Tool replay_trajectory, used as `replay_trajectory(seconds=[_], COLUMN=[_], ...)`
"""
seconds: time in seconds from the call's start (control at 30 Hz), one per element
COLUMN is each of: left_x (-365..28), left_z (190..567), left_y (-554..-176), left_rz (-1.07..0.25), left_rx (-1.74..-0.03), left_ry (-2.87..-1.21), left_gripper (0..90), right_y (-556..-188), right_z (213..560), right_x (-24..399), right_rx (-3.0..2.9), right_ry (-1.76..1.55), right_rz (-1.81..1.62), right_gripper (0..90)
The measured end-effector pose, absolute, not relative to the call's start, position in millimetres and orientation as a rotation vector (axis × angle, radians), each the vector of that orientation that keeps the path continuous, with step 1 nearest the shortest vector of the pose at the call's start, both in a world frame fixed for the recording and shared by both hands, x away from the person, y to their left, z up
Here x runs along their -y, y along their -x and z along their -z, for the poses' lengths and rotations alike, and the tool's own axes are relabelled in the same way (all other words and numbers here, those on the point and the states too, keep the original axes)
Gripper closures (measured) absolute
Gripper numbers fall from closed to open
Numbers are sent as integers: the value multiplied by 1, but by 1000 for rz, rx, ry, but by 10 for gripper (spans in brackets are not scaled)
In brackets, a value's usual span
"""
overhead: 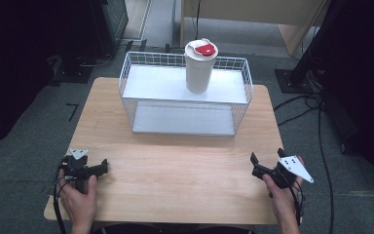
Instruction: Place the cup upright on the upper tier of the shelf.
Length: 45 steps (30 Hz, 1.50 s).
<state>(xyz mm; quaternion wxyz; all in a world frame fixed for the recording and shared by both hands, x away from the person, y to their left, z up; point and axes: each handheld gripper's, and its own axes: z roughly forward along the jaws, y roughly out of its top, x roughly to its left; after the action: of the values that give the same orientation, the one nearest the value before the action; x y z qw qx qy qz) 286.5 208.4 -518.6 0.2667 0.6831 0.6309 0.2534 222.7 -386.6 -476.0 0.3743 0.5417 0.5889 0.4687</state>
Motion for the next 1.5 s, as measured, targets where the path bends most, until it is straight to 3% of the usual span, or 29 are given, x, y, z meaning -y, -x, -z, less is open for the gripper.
replay_trajectory(seconds=[0.67,1.2,1.5], left_x=[-208,-208,-208], left_z=[519,519,519], left_y=[-287,-286,-286], left_rz=[-684,-684,-684], left_rx=[-1703,-1703,-1703], left_ry=[-1844,-1844,-1843], left_gripper=[0,0,0], right_y=[-181,-193,-195], right_z=[514,526,527], right_x=[430,421,425], right_rx=[-1580,-1803,-1811], right_ry=[-1557,-1647,-1731], right_rz=[-1006,-730,-780], right_gripper=[0,0,0])
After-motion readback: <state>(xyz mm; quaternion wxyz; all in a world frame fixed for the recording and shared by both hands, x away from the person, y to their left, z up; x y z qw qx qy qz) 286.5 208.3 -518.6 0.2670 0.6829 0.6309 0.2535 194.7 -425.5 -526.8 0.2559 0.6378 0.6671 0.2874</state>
